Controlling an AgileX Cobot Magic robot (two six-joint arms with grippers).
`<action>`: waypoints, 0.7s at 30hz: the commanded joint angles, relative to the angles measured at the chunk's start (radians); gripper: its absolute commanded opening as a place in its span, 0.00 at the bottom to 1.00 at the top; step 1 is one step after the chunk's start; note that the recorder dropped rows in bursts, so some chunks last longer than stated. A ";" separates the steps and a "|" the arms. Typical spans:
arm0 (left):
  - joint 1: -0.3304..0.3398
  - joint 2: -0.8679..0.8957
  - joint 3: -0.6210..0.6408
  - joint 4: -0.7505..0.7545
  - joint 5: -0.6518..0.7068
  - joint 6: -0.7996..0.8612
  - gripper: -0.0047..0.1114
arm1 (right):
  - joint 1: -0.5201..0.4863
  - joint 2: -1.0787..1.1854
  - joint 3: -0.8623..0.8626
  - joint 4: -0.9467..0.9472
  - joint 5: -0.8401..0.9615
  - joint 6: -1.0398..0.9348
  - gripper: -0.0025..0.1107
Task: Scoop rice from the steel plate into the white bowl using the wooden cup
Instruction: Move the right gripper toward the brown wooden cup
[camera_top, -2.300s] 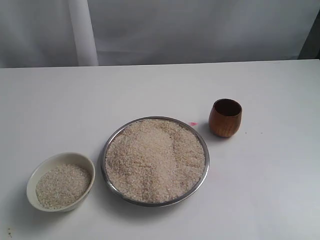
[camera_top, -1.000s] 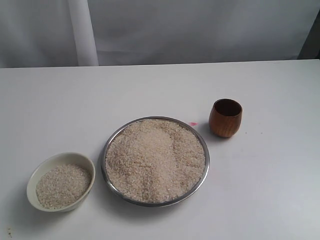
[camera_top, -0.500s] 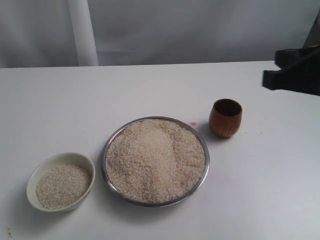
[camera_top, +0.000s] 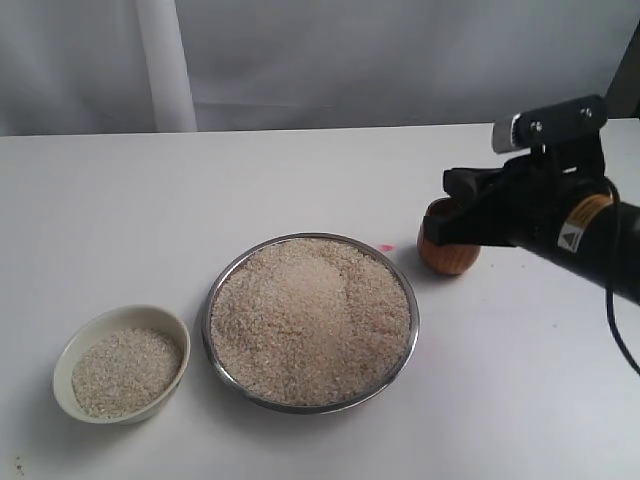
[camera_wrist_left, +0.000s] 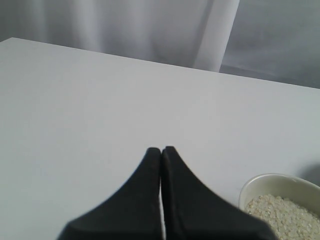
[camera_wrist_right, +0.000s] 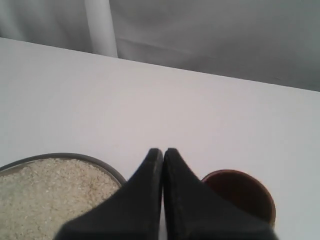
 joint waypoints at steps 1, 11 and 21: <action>-0.005 -0.002 -0.004 -0.006 -0.006 -0.001 0.04 | 0.002 0.058 0.095 0.123 -0.215 -0.127 0.02; -0.005 -0.002 -0.004 -0.006 -0.006 -0.001 0.04 | 0.002 0.200 0.280 0.200 -0.621 -0.221 0.02; -0.005 -0.002 -0.004 -0.006 -0.006 -0.001 0.04 | 0.002 0.431 0.280 0.207 -0.700 -0.241 0.02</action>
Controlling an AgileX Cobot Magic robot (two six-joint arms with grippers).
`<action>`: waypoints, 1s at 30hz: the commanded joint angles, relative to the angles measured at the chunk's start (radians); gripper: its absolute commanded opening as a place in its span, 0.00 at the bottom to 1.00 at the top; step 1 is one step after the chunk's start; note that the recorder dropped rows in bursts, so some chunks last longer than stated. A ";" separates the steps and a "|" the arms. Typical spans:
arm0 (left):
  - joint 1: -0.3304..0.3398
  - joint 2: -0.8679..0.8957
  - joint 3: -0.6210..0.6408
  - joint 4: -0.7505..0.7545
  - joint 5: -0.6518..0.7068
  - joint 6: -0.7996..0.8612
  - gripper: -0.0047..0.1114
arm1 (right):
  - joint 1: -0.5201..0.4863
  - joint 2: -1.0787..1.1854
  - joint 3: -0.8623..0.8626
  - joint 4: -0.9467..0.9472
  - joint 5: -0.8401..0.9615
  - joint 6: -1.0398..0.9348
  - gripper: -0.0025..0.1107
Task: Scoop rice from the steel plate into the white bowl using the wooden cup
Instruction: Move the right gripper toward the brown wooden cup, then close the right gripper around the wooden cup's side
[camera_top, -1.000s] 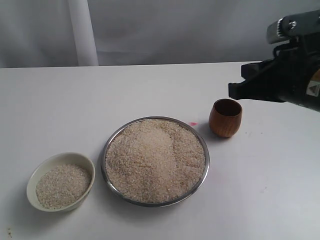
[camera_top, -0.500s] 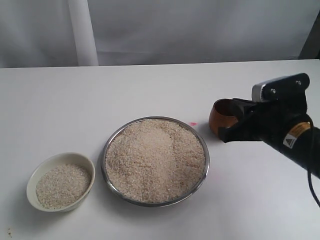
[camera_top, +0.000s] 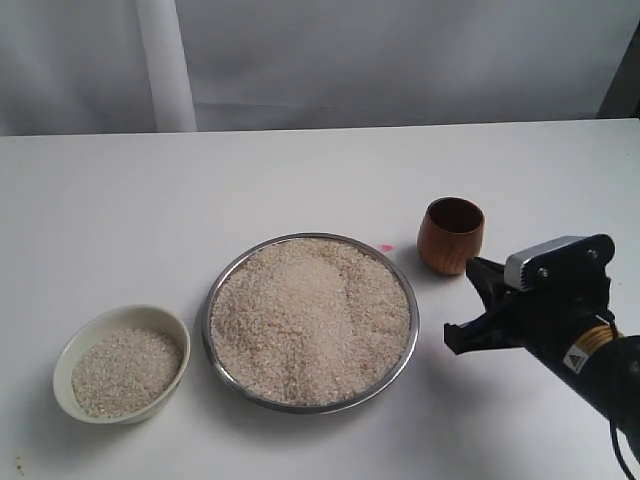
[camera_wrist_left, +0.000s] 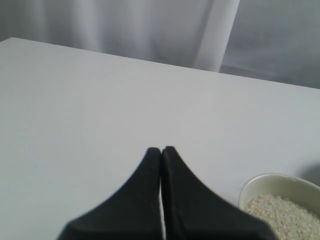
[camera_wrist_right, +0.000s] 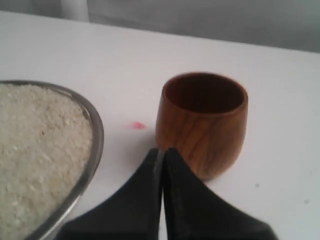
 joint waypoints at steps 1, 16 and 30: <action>-0.005 -0.002 -0.004 -0.006 -0.006 -0.001 0.04 | 0.002 0.083 -0.009 0.024 -0.022 -0.009 0.02; -0.005 -0.002 -0.004 -0.006 -0.006 -0.001 0.04 | 0.002 0.109 -0.029 0.105 -0.022 -0.016 0.02; -0.005 -0.002 -0.004 -0.006 -0.006 -0.001 0.04 | 0.002 0.109 -0.130 0.090 -0.015 -0.064 0.02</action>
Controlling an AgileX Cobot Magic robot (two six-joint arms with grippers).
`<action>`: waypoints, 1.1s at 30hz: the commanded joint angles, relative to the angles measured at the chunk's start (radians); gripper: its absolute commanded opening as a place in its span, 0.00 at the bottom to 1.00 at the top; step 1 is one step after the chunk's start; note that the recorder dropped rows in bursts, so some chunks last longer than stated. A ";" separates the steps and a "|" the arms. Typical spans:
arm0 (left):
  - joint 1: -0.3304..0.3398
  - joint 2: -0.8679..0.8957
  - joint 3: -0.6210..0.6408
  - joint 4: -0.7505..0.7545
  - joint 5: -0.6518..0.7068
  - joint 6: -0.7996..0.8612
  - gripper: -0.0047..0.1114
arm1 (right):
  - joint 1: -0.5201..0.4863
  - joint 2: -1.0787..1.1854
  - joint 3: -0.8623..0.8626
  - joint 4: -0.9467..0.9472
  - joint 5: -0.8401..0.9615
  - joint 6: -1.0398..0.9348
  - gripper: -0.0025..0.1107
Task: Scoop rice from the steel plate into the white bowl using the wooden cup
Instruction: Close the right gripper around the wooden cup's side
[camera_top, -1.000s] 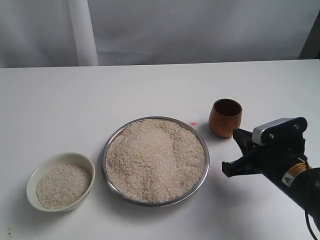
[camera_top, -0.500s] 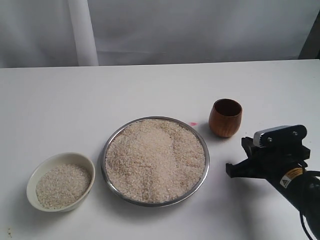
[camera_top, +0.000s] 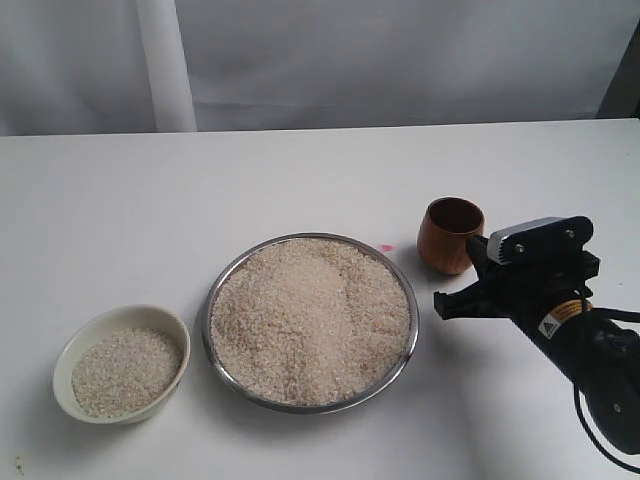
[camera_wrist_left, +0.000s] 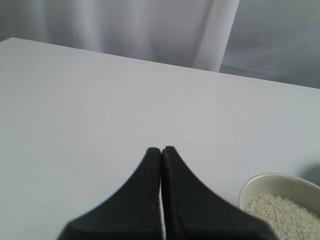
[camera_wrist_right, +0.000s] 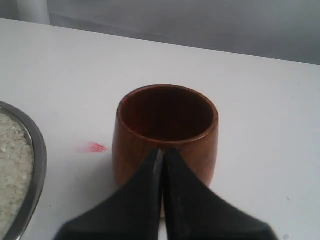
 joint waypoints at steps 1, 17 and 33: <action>-0.005 -0.002 -0.004 -0.006 -0.006 -0.001 0.04 | 0.002 0.000 -0.002 -0.017 -0.004 -0.009 0.02; -0.005 -0.002 -0.004 -0.006 -0.006 -0.001 0.04 | 0.002 0.000 0.000 -0.017 0.053 -0.019 0.39; -0.005 -0.002 -0.004 -0.006 -0.006 -0.001 0.04 | 0.002 0.000 -0.006 -0.014 0.070 0.091 0.95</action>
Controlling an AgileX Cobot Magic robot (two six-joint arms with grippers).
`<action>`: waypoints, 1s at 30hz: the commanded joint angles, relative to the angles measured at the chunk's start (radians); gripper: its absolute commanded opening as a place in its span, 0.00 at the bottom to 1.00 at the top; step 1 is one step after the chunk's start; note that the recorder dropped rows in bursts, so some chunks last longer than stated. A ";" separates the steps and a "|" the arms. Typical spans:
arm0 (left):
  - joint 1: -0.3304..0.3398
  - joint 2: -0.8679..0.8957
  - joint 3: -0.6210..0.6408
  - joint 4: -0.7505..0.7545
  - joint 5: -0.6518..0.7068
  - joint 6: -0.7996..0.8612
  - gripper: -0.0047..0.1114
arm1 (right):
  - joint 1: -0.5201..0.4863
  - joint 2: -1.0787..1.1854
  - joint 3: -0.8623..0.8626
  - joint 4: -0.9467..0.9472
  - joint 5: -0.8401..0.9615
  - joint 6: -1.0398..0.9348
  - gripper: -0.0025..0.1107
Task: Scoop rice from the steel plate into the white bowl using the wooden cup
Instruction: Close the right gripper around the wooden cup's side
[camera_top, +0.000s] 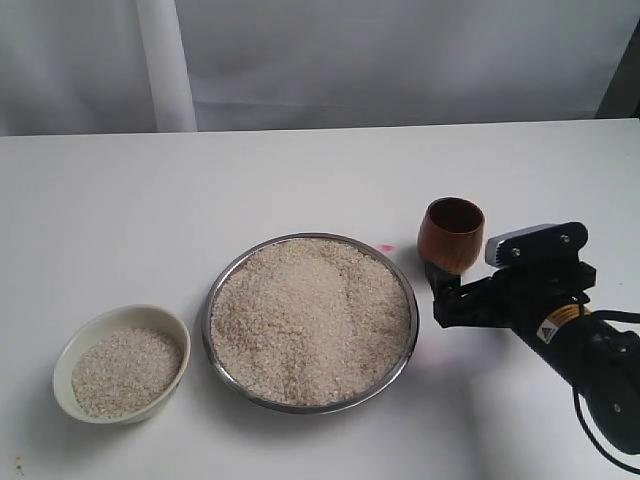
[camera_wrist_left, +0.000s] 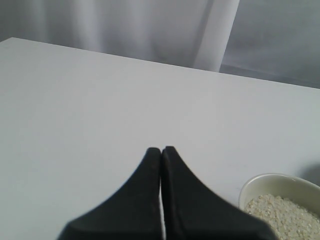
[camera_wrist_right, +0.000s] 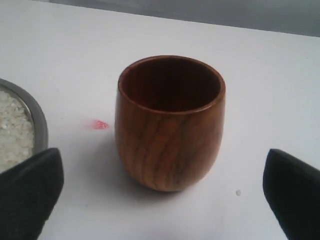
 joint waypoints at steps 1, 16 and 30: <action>-0.005 -0.002 -0.004 -0.006 -0.006 -0.001 0.04 | 0.002 0.000 -0.006 -0.010 -0.001 0.103 0.95; -0.005 -0.002 -0.004 -0.006 -0.006 -0.001 0.04 | 0.002 0.000 -0.031 -0.006 0.011 0.133 0.95; -0.005 -0.002 -0.004 -0.006 -0.006 -0.001 0.04 | 0.002 0.158 -0.170 0.000 0.007 0.130 0.95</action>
